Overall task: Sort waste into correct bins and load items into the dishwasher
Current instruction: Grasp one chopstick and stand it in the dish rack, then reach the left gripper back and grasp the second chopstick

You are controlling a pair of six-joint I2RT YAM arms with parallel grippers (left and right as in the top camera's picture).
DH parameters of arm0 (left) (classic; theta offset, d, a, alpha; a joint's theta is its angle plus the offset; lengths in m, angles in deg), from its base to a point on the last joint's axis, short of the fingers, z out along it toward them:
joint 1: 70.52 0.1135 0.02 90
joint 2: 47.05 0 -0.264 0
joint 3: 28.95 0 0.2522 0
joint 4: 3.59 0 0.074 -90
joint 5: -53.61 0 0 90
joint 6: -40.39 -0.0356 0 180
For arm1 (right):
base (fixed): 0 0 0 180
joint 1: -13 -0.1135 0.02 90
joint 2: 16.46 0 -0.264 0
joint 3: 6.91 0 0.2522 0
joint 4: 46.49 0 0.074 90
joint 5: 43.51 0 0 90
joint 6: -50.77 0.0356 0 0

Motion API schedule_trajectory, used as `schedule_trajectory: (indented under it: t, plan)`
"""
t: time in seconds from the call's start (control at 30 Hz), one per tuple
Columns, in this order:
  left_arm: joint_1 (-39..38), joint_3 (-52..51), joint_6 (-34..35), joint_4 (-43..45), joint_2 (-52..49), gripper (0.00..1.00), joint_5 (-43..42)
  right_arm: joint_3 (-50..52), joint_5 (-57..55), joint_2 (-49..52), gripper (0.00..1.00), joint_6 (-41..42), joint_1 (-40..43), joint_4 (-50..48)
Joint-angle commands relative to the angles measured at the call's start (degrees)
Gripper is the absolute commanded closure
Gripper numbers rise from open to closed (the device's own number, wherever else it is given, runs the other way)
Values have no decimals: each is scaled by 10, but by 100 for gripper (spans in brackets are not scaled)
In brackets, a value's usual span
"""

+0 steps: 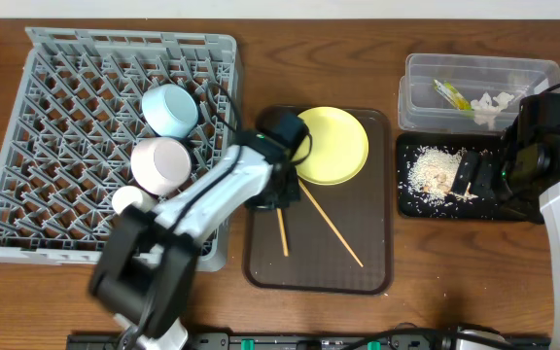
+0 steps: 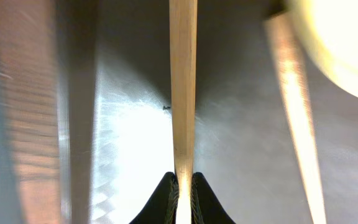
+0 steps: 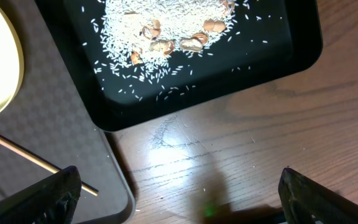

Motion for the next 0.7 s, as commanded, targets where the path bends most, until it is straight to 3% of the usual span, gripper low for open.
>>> schedule_trajectory:
  t: [0.0, 0.2, 0.37, 0.6, 0.67]
  plan:
    - [21, 28, -136, -18, 75, 92, 17, -10, -4, -4, 1, -5, 5, 1]
    - [97, 39, -236, -38, 159, 92, 17, -10, -4, -4, 1, -5, 5, 1]
    - [170, 39, -347, -48, 165, 92, 17, -10, -4, -4, 1, -5, 5, 1]
    - [220, 39, -360, -46, 134, 91, 17, -10, -4, -4, 1, -5, 5, 1]
    - [224, 38, -360, -47, 120, 83, 17, -10, -3, -4, 1, -5, 5, 1]
